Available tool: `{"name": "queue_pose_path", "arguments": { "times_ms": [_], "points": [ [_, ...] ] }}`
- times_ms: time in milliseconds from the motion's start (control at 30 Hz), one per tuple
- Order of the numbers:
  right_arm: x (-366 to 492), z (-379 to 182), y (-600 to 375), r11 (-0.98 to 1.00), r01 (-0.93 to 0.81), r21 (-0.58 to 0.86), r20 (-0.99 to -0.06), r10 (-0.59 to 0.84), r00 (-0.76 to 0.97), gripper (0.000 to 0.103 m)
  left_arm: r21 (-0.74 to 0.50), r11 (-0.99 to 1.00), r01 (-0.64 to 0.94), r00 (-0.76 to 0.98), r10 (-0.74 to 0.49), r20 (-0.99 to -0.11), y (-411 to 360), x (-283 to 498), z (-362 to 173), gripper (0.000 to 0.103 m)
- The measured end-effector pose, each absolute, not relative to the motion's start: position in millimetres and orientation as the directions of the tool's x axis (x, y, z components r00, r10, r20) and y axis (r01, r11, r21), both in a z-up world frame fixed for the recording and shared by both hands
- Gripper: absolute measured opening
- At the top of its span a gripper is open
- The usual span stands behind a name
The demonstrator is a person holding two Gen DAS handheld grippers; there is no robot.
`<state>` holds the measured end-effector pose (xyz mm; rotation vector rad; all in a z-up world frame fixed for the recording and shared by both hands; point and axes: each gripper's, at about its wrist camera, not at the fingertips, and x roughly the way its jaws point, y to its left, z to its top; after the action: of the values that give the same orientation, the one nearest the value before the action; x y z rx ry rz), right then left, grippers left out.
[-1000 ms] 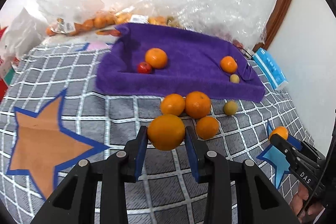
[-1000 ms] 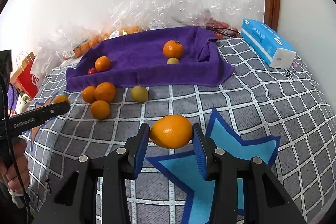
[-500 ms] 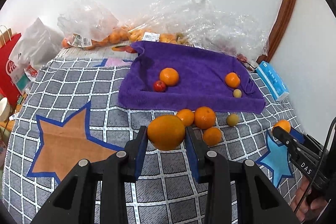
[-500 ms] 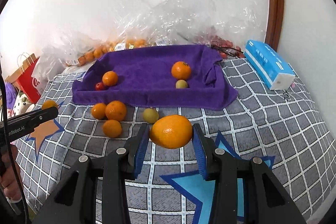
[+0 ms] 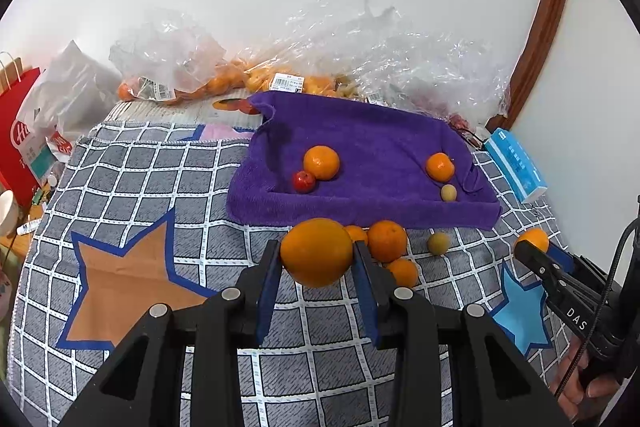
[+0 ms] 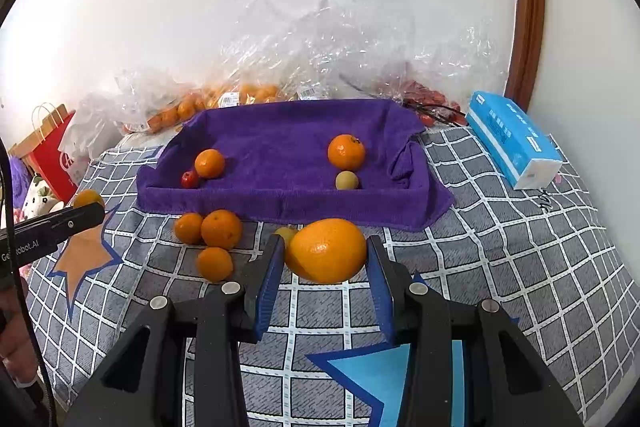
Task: Organize fruits
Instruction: 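Carry both held oranges up and over the purple towel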
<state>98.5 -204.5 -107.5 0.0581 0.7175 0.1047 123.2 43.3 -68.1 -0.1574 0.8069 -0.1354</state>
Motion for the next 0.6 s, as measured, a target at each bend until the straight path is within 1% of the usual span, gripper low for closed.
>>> {"name": "queue_pose_path", "arguments": {
  "times_ms": [600],
  "points": [
    [119.3, -99.1, -202.8, 0.994, -0.083, 0.074, -0.635, 0.111, 0.765, 0.041, -0.182, 0.982, 0.053, 0.693, -0.168, -0.701, 47.1, 137.9, -63.2, 0.034]
  ]
}}
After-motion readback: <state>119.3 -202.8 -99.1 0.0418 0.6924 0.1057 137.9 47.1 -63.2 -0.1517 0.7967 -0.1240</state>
